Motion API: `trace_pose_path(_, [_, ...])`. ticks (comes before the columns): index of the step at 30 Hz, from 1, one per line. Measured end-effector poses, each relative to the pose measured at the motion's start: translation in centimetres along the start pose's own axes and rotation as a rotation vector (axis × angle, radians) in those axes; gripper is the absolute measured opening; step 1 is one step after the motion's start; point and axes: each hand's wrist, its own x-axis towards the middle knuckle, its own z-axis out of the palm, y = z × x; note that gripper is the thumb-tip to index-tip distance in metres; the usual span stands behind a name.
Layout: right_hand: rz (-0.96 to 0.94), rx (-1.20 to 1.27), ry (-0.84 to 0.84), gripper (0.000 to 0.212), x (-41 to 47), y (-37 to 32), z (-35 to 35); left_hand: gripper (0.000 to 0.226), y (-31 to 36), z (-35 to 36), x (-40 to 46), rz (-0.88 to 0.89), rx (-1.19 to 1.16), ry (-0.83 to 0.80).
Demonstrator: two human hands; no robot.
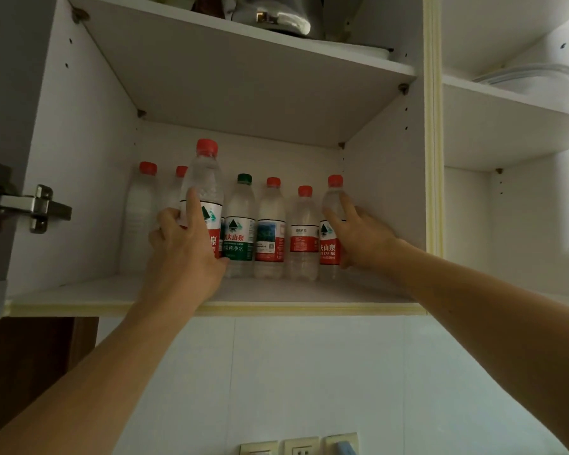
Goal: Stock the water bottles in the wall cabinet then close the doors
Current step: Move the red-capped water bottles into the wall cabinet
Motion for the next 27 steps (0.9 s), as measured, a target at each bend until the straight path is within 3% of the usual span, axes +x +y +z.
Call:
trace_pose_path(16, [-0.029, -0.153, -0.044, 0.142, 4.0, -1.1, 3.4, 0.121, 0.3, -0.1, -0.1, -0.039, -0.047, 0.017])
trace_pose_path(27, [-0.091, -0.061, -0.039, 0.11, 3.8, -2.1, 3.9, 0.116, 0.7, -0.8, -0.6, -0.041, -0.075, 0.0])
